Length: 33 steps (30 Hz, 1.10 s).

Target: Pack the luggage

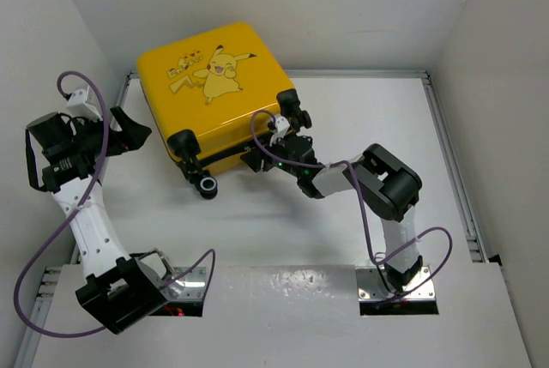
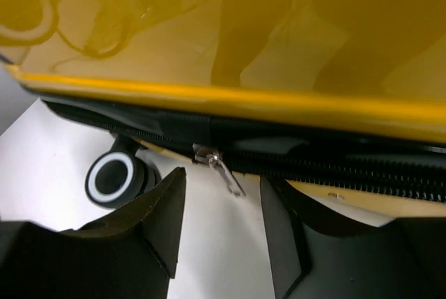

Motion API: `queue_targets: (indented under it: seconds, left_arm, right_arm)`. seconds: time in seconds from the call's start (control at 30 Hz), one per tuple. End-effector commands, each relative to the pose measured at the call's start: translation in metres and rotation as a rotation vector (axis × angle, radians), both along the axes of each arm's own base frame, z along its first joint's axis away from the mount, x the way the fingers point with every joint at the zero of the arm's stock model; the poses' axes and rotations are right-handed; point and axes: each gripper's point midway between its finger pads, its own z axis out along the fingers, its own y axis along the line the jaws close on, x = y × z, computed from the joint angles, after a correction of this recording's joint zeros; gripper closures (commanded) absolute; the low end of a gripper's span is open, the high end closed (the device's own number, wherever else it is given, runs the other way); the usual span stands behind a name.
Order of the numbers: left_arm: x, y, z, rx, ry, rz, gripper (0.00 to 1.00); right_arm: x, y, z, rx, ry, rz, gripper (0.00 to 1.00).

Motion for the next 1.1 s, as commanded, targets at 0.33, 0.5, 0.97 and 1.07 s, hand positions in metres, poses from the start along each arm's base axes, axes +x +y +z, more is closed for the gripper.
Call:
queue_targets:
  seconds: [0.33, 0.5, 0.97, 1.07]
  left_arm:
    - [0.007, 0.012, 0.0, 0.043, -0.003, 0.004, 0.06]
    - [0.008, 0.012, -0.002, 0.042, -0.001, -0.008, 0.06]
    - [-0.001, 0.003, -0.007, 0.068, 0.002, -0.055, 0.11]
    - [-0.014, -0.017, -0.028, 0.031, 0.093, -0.113, 0.12]
  right_arm:
    - [0.021, 0.013, 0.046, 0.076, -0.151, -0.078, 0.69]
    - [0.018, 0.013, 0.057, 0.088, -0.192, -0.069, 0.96]
    - [-0.008, -0.026, 0.063, -0.01, -0.308, -0.088, 1.0]
    - [-0.011, -0.034, 0.053, -0.063, -0.315, -0.112, 1.0]
